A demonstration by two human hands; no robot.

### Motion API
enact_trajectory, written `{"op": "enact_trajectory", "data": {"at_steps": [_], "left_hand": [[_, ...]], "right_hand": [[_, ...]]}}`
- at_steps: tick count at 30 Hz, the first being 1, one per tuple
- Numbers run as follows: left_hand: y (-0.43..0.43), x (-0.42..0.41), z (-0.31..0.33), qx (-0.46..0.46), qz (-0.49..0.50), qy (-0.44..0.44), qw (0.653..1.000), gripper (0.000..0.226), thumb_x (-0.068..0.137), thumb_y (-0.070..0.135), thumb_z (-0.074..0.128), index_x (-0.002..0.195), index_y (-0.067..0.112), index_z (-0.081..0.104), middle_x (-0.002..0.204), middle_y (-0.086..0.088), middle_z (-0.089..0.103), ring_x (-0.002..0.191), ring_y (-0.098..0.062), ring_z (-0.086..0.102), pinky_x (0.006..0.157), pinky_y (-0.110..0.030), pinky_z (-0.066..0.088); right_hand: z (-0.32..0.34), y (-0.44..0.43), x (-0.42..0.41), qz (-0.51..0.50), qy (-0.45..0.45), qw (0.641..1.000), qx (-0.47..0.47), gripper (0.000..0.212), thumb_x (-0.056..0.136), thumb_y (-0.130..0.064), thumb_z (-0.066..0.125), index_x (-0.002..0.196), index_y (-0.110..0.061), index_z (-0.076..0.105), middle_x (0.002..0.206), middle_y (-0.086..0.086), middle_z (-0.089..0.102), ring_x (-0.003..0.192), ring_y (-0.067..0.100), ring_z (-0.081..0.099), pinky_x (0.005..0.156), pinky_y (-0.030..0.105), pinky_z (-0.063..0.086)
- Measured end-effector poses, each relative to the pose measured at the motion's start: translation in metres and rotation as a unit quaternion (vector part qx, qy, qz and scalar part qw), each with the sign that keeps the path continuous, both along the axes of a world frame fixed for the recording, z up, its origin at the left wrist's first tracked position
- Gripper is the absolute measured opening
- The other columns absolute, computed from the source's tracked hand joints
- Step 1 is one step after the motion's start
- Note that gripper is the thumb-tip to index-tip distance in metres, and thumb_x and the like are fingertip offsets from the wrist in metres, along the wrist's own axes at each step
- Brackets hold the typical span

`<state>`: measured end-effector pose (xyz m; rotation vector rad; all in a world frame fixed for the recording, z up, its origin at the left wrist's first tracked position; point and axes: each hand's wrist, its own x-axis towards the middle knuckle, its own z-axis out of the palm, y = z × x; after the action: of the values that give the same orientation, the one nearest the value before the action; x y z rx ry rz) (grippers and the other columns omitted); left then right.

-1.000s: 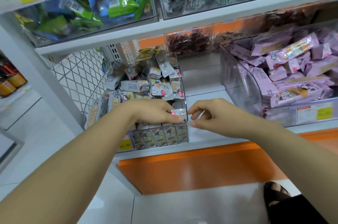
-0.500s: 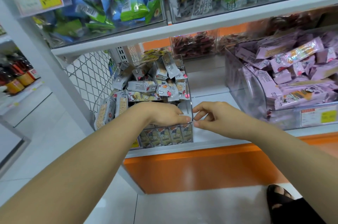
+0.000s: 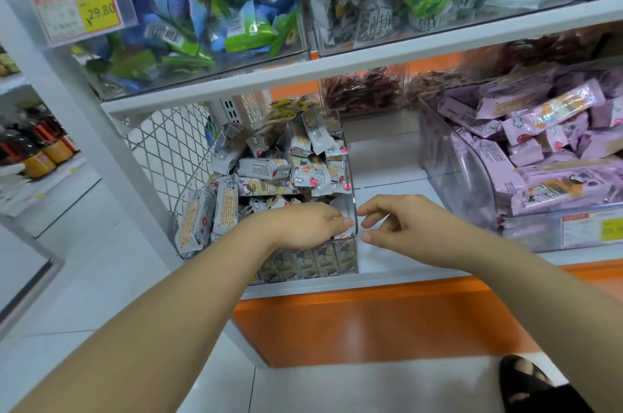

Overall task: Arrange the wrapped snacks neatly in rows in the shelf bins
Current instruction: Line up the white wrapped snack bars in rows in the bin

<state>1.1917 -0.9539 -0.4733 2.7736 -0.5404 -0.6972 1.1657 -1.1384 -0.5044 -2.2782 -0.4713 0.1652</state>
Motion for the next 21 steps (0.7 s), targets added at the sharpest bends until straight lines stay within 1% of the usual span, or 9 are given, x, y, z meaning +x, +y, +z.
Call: {"op": "enact_trajectory", "data": {"at_steps": [2, 5, 6, 9, 10, 14, 18, 20, 21], "left_hand": [[0.003, -0.002, -0.003, -0.028, 0.014, -0.001, 0.999, 0.043, 0.102, 0.042, 0.028, 0.101, 0.007, 0.053, 0.078, 0.0, 0.046, 0.071, -0.011, 0.043, 0.067, -0.028, 0.035], [0.003, -0.003, -0.002, -0.019, 0.017, 0.007, 1.0, 0.044, 0.102, 0.044, 0.027, 0.118, 0.012, 0.052, 0.095, 0.002, 0.047, 0.092, -0.013, 0.044, 0.082, -0.028, 0.034], [0.002, -0.003, -0.001, -0.007, 0.011, 0.007, 1.0, 0.041, 0.102, 0.044, 0.026, 0.113, 0.014, 0.052, 0.092, 0.004, 0.045, 0.09, -0.012, 0.044, 0.082, -0.027, 0.034], [0.002, -0.004, -0.001, 0.005, -0.003, -0.012, 1.0, 0.036, 0.102, 0.044, 0.026, 0.082, 0.02, 0.044, 0.075, 0.006, 0.041, 0.067, -0.008, 0.04, 0.064, -0.027, 0.032], [0.003, -0.006, -0.002, -0.004, -0.006, -0.029, 1.0, 0.037, 0.101, 0.044, 0.027, 0.08, 0.02, 0.045, 0.072, 0.004, 0.042, 0.064, -0.008, 0.04, 0.061, -0.027, 0.032], [0.013, -0.017, 0.003, -0.075, -0.004, -0.163, 0.984, 0.03, 0.098, 0.043, 0.04, 0.103, 0.023, 0.061, 0.077, 0.01, 0.06, 0.065, -0.005, 0.053, 0.063, -0.028, 0.044], [0.02, -0.014, 0.021, -0.181, 0.067, -0.374, 0.907, 0.022, 0.096, 0.026, 0.05, 0.113, 0.026, 0.063, 0.097, 0.017, 0.063, 0.086, -0.004, 0.059, 0.075, -0.025, 0.048], [0.02, -0.004, 0.027, -0.146, 0.075, -0.459, 0.873, 0.03, 0.094, 0.024, 0.051, 0.123, 0.025, 0.058, 0.113, 0.01, 0.058, 0.104, -0.013, 0.055, 0.082, -0.027, 0.043], [0.019, 0.004, 0.029, -0.104, 0.073, -0.477, 0.87, 0.036, 0.094, 0.027, 0.051, 0.13, 0.026, 0.052, 0.122, 0.003, 0.053, 0.112, -0.019, 0.051, 0.086, -0.031, 0.042]], "right_hand": [[0.0, -0.001, 0.0, 0.0, 0.0, 1.0, 0.0, 0.031, 0.085, -0.04, 0.065, 0.114, -0.034, 0.056, 0.103, -0.018, 0.059, 0.08, 0.002, 0.061, 0.074, 0.015, 0.047], [0.0, 0.0, 0.0, 0.003, 0.004, 1.0, -0.005, 0.03, 0.085, -0.04, 0.064, 0.114, -0.035, 0.056, 0.102, -0.018, 0.059, 0.08, 0.001, 0.06, 0.075, 0.017, 0.047], [-0.001, 0.001, 0.0, 0.005, 0.007, 1.0, -0.008, 0.03, 0.085, -0.04, 0.064, 0.114, -0.034, 0.056, 0.102, -0.018, 0.059, 0.08, 0.001, 0.06, 0.076, 0.017, 0.047], [-0.001, 0.003, 0.0, 0.006, 0.008, 1.0, -0.013, 0.031, 0.085, -0.039, 0.064, 0.115, -0.032, 0.056, 0.103, -0.018, 0.058, 0.081, 0.002, 0.06, 0.076, 0.018, 0.048], [-0.001, 0.003, 0.001, 0.005, 0.006, 1.0, -0.013, 0.031, 0.085, -0.039, 0.064, 0.115, -0.032, 0.057, 0.103, -0.018, 0.059, 0.081, 0.002, 0.06, 0.075, 0.017, 0.048], [0.001, 0.002, 0.003, -0.001, -0.011, 1.0, -0.003, 0.03, 0.085, -0.038, 0.065, 0.113, -0.033, 0.057, 0.101, -0.018, 0.06, 0.079, 0.001, 0.06, 0.071, 0.013, 0.045], [0.002, 0.003, 0.006, -0.005, -0.025, 1.0, 0.013, 0.026, 0.087, -0.033, 0.064, 0.112, -0.031, 0.057, 0.098, -0.017, 0.059, 0.079, 0.002, 0.059, 0.07, 0.013, 0.043], [0.003, 0.003, 0.006, -0.008, -0.033, 0.999, 0.019, 0.022, 0.087, -0.032, 0.064, 0.107, -0.034, 0.056, 0.098, -0.018, 0.059, 0.078, 0.001, 0.058, 0.068, 0.011, 0.042], [0.003, 0.003, 0.007, -0.008, -0.036, 0.999, 0.022, 0.021, 0.087, -0.031, 0.064, 0.105, -0.035, 0.055, 0.098, -0.019, 0.059, 0.077, 0.0, 0.058, 0.067, 0.009, 0.042]]}}
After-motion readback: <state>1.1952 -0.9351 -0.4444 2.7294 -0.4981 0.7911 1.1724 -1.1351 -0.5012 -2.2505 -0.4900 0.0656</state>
